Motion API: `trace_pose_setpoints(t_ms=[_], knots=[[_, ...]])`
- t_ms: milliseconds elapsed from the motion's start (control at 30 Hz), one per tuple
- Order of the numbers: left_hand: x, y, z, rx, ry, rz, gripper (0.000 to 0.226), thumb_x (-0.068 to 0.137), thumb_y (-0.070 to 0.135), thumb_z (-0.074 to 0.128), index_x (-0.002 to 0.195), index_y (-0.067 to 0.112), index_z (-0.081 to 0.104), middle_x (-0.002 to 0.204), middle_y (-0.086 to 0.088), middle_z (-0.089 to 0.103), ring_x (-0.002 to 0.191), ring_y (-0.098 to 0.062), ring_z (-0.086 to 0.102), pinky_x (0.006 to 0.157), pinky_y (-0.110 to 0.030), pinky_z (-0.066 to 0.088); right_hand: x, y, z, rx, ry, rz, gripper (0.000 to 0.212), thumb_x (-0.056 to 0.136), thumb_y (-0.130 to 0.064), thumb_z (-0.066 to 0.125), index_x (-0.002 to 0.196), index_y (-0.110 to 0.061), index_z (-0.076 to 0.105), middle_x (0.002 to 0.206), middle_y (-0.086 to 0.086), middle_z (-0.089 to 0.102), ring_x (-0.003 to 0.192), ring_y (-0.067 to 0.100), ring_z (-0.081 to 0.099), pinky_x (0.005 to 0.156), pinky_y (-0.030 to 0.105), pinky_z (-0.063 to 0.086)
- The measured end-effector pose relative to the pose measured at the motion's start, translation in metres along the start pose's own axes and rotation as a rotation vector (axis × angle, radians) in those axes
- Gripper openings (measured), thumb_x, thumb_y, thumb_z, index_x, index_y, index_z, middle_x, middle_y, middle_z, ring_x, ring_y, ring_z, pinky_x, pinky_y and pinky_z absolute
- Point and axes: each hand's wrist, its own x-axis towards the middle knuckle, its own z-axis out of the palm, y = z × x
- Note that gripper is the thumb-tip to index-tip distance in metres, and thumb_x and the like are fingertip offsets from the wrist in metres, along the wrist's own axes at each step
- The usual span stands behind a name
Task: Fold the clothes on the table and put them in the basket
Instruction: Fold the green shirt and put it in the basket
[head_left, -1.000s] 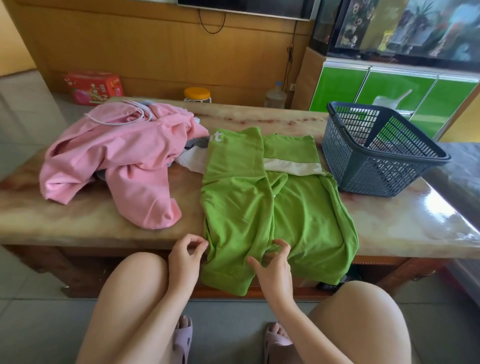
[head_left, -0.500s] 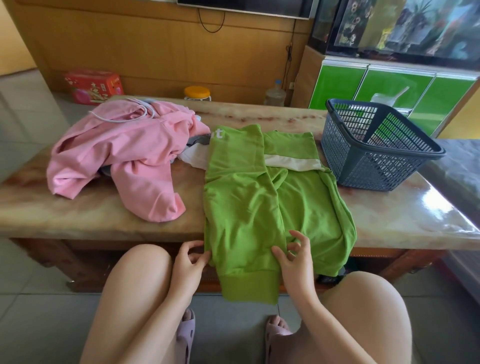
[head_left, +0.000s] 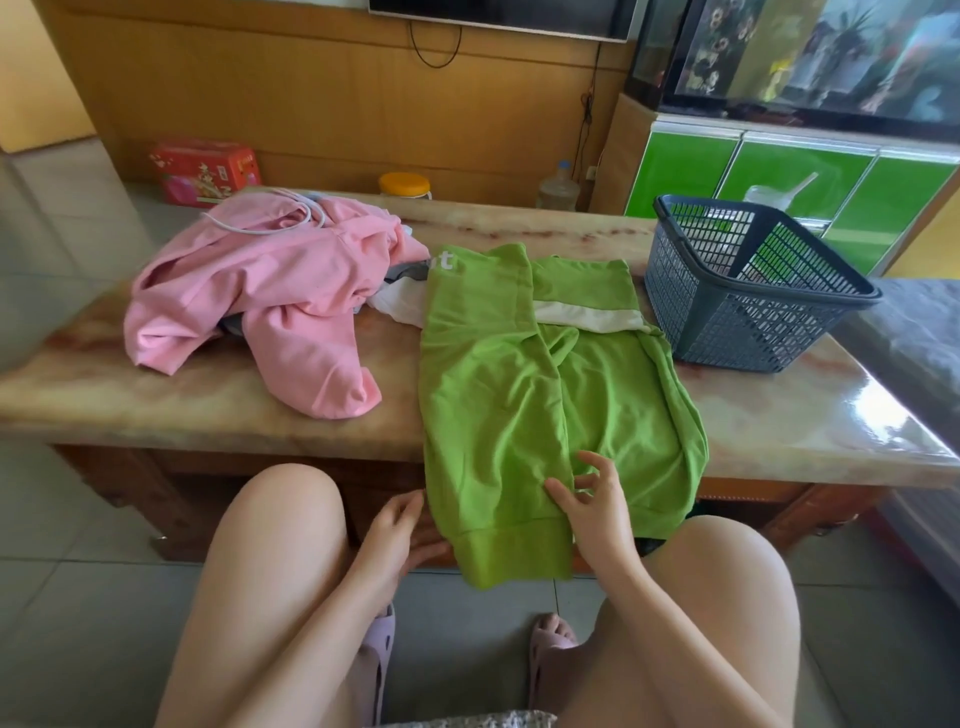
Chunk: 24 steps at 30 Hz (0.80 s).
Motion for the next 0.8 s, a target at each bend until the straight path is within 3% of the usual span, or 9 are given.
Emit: trace_pose_setpoints(t_ms=[67, 133, 267, 367, 533, 667, 733, 800], knots=[[-0.002, -0.003, 0.002, 0.058, -0.089, -0.033, 0.023, 0.099, 0.031, 0.043, 0.107, 0.016, 0.059, 0.098, -0.005, 0.070, 0.086, -0.017, 0.066, 0.066, -0.025, 0.050, -0.002, 0.002, 0.002, -0.019, -0.037, 0.008, 0.068, 0.080, -0.029, 0.075, 0.136, -0.024, 0.037, 0.110, 0.002, 0.057, 0.102, 0.021, 0.059, 0.088, 0.048, 0.052], [-0.002, -0.005, 0.003, 0.166, -0.116, 0.000, 0.033, 0.089, 0.043, 0.059, 0.112, 0.019, 0.059, 0.105, -0.001, 0.070, 0.091, -0.014, 0.067, 0.067, -0.023, 0.044, -0.004, 0.005, 0.003, -0.027, -0.045, 0.018, 0.072, 0.076, -0.031, 0.078, 0.135, -0.030, 0.037, 0.115, 0.005, 0.058, 0.105, 0.023, 0.059, 0.089, 0.048, 0.052], [-0.001, -0.005, 0.004, 0.192, -0.088, 0.048, 0.042, 0.078, 0.029, 0.075, 0.112, 0.016, 0.054, 0.100, 0.002, 0.069, 0.088, -0.006, 0.065, 0.064, -0.010, 0.047, -0.005, 0.009, 0.001, -0.029, -0.074, 0.034, 0.076, 0.071, -0.037, 0.081, 0.130, -0.042, 0.034, 0.116, 0.009, 0.060, 0.104, 0.027, 0.062, 0.085, 0.049, 0.055], [0.000, -0.010, 0.005, 0.205, -0.088, 0.057, 0.060, 0.062, 0.034, 0.081, 0.113, 0.016, 0.055, 0.102, 0.002, 0.070, 0.095, -0.008, 0.066, 0.075, -0.017, 0.048, -0.007, 0.007, 0.000, -0.038, -0.105, 0.021, 0.079, 0.074, -0.030, 0.080, 0.137, -0.036, 0.032, 0.117, 0.006, 0.056, 0.102, 0.024, 0.061, 0.084, 0.047, 0.056], [0.009, -0.019, 0.000, 0.205, -0.052, 0.110, 0.026, 0.081, 0.011, 0.072, 0.105, 0.017, 0.064, 0.106, -0.004, 0.071, 0.101, -0.018, 0.065, 0.090, -0.033, 0.051, -0.007, 0.009, -0.007, -0.064, -0.071, -0.008, 0.072, 0.080, -0.017, 0.075, 0.138, -0.028, 0.034, 0.113, 0.006, 0.052, 0.099, 0.023, 0.058, 0.086, 0.046, 0.054], [0.005, -0.020, -0.006, 0.109, -0.086, 0.088, 0.026, 0.087, 0.011, 0.064, 0.113, 0.009, 0.063, 0.108, -0.009, 0.070, 0.102, -0.024, 0.066, 0.087, -0.040, 0.053, -0.006, 0.011, -0.014, -0.121, -0.036, -0.026, 0.067, 0.081, -0.015, 0.074, 0.137, -0.023, 0.037, 0.097, 0.001, 0.053, 0.091, 0.021, 0.058, 0.082, 0.047, 0.053], [0.004, -0.023, -0.008, 0.106, -0.073, 0.073, 0.021, 0.090, 0.012, 0.060, 0.111, 0.008, 0.062, 0.108, -0.010, 0.069, 0.099, -0.023, 0.066, 0.078, -0.036, 0.056, -0.008, 0.011, -0.015, -0.157, -0.040, -0.040, 0.065, 0.081, -0.016, 0.074, 0.136, -0.019, 0.039, 0.090, -0.004, 0.053, 0.085, 0.015, 0.057, 0.073, 0.034, 0.052], [0.003, -0.024, -0.010, 0.149, -0.034, 0.064, 0.012, 0.091, 0.018, 0.060, 0.101, 0.013, 0.065, 0.106, -0.010, 0.069, 0.100, -0.024, 0.065, 0.082, -0.038, 0.056, -0.011, 0.011, -0.011, -0.184, -0.063, -0.048, 0.064, 0.082, -0.018, 0.074, 0.136, -0.017, 0.039, 0.089, -0.006, 0.052, 0.082, 0.010, 0.054, 0.063, 0.019, 0.044]])
